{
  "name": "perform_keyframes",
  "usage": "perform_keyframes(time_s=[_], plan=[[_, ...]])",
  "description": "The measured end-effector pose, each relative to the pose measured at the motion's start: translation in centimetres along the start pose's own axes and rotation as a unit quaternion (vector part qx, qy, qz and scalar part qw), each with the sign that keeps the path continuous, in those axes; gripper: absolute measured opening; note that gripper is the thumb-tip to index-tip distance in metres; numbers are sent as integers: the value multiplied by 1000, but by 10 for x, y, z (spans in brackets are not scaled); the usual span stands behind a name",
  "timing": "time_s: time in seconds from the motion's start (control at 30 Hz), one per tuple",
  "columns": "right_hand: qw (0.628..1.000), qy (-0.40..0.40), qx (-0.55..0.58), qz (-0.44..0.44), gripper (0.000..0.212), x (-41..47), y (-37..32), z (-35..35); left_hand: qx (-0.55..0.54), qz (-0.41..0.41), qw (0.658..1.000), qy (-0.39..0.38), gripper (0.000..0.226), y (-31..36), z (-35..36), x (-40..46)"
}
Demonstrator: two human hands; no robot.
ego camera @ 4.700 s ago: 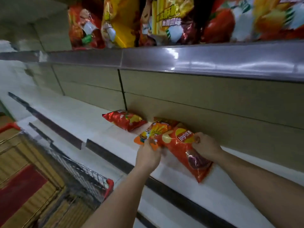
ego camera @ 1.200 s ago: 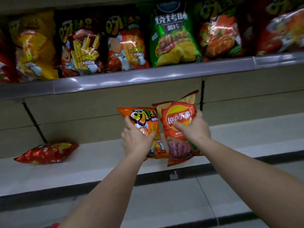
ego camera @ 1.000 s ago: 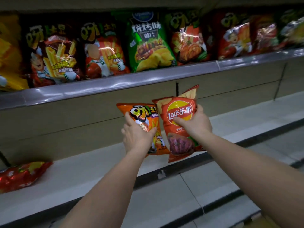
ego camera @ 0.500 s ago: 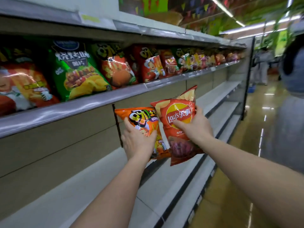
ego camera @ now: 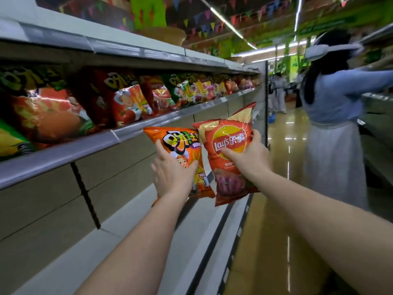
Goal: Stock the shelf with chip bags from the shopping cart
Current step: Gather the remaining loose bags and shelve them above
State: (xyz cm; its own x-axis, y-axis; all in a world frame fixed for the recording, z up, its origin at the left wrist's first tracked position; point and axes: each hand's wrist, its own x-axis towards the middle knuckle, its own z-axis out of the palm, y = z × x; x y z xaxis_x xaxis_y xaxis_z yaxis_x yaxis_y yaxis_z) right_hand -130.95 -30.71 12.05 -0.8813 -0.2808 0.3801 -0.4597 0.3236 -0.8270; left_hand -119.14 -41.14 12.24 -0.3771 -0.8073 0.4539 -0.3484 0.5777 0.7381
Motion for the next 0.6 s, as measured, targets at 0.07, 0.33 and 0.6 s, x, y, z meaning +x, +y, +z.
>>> perform_keyframes(time_s=[0.07, 0.33, 0.6], plan=[[1000, 12, 4, -1, 95, 29, 11, -2, 3, 7, 1000, -2, 103, 11, 24, 15], [999, 22, 18, -15, 94, 151, 40, -12, -4, 27, 1000, 12, 105, 57, 120, 88], [998, 47, 29, -7, 93, 253, 71, 3, 4, 54, 999, 4, 106, 80, 204, 162]])
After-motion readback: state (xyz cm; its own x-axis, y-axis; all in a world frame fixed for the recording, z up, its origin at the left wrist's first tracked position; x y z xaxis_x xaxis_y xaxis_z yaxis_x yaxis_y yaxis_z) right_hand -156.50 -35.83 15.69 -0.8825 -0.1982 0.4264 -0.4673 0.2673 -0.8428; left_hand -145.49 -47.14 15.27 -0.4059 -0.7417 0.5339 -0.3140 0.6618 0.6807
